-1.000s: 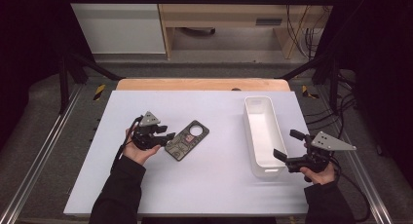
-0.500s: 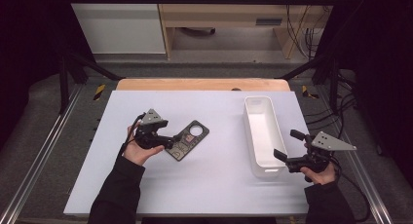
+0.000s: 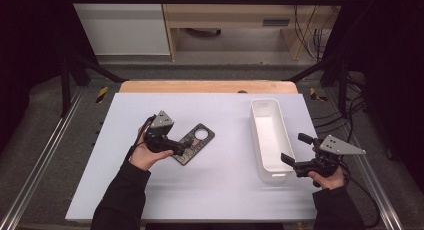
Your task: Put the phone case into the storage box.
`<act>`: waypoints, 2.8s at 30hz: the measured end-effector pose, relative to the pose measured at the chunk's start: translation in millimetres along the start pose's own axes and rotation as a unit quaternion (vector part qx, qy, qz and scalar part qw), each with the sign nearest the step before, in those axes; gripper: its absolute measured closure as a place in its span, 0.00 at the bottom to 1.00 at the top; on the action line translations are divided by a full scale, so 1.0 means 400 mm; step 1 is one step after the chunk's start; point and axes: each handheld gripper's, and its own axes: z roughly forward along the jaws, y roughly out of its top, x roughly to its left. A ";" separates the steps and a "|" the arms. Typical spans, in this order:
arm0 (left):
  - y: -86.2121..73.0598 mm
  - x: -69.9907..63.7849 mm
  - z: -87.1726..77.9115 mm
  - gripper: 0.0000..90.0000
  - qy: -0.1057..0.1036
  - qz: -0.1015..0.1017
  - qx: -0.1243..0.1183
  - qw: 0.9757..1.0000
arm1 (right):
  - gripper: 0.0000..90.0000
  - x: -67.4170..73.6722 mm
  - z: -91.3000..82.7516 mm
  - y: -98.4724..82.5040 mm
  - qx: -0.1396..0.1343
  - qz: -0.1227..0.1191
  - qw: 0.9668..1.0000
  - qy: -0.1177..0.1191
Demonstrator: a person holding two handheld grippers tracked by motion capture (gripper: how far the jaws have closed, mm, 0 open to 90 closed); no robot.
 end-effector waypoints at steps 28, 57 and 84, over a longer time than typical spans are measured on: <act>0.023 0.030 0.106 0.00 0.020 0.004 0.071 0.997 | 0.00 0.002 0.000 0.002 0.001 -0.001 1.000 0.000; -0.001 0.045 0.204 0.00 0.017 0.000 0.123 0.992 | 0.00 0.000 -0.001 0.000 0.000 0.000 1.000 0.001; -0.034 0.040 0.267 0.01 0.008 -0.002 0.183 0.983 | 0.00 -0.001 -0.001 0.000 0.001 0.002 1.000 0.001</act>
